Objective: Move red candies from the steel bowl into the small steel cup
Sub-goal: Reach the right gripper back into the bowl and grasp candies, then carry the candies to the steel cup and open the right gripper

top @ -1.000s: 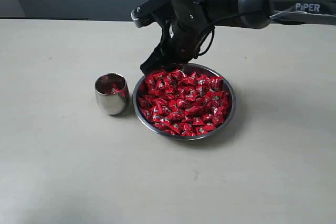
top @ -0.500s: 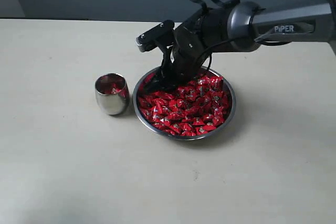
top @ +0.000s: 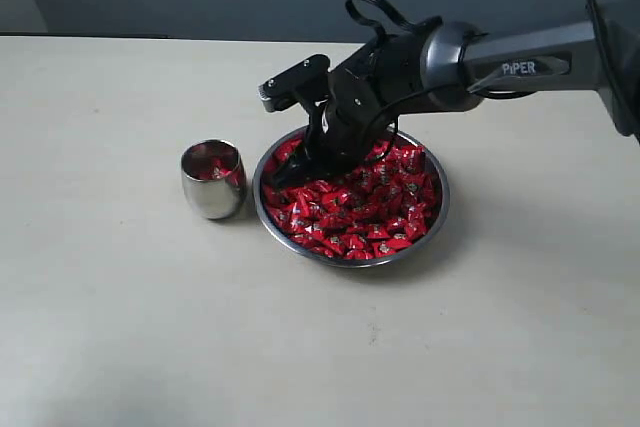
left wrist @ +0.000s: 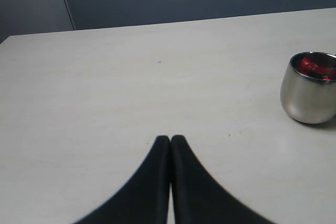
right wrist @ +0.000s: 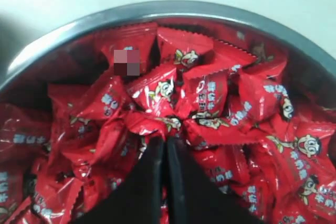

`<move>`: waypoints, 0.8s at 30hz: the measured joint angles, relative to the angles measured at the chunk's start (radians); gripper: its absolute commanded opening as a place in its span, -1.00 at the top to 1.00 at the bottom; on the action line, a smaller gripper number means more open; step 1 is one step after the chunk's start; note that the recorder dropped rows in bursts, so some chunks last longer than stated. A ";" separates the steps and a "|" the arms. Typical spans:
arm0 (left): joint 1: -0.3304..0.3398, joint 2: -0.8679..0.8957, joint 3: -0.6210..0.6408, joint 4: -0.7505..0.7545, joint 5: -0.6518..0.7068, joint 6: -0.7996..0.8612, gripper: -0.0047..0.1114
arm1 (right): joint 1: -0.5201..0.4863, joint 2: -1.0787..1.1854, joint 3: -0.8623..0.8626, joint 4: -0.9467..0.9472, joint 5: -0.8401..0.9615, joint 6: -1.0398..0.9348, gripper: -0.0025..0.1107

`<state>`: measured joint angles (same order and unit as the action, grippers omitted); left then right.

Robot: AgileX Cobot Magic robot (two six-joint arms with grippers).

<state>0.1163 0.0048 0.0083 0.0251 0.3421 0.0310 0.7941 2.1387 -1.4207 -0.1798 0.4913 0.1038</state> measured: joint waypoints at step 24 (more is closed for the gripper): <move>0.000 0.000 0.000 0.000 0.000 0.000 0.91 | 0.115 -0.153 0.000 0.083 -0.114 0.003 0.95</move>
<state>0.1163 0.0048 0.0083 0.0251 0.3421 0.0310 0.9088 1.9859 -1.4207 -0.0964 0.3768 0.1063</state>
